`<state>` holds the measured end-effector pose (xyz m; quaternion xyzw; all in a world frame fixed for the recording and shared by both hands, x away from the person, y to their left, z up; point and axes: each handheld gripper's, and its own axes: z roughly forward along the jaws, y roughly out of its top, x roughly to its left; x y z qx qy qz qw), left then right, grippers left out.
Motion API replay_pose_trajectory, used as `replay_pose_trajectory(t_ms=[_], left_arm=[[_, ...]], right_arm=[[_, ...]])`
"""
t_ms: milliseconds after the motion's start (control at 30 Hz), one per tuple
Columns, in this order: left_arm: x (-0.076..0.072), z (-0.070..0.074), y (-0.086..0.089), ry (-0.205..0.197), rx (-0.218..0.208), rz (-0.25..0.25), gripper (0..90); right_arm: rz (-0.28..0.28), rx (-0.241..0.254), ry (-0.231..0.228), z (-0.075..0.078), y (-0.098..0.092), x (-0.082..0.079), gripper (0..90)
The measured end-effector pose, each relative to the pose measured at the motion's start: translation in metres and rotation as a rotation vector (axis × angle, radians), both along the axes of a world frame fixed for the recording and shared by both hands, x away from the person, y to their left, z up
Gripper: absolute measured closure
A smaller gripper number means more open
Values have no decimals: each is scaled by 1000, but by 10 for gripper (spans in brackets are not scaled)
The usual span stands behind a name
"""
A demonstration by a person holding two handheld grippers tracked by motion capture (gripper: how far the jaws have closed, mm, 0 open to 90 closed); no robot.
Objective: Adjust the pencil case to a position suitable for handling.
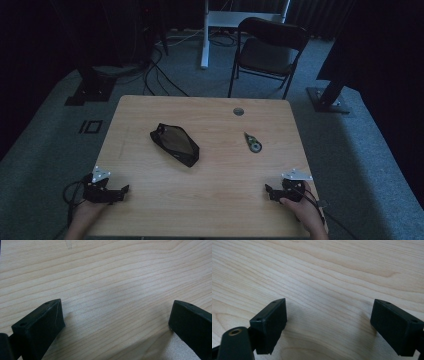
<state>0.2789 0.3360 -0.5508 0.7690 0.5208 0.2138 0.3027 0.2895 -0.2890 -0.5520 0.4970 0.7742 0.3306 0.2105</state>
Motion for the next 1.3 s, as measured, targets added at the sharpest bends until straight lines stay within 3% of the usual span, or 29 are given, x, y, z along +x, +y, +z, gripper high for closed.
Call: replay_pose_trajectory(t_ms=[433, 1300], left_arm=[[0, 0, 0, 0, 1, -4, 0], [0, 0, -1, 0, -1, -11, 0]], right_arm=[[25, 11, -2, 3, 20, 6, 138], [153, 56, -36, 12, 92, 27, 153]])
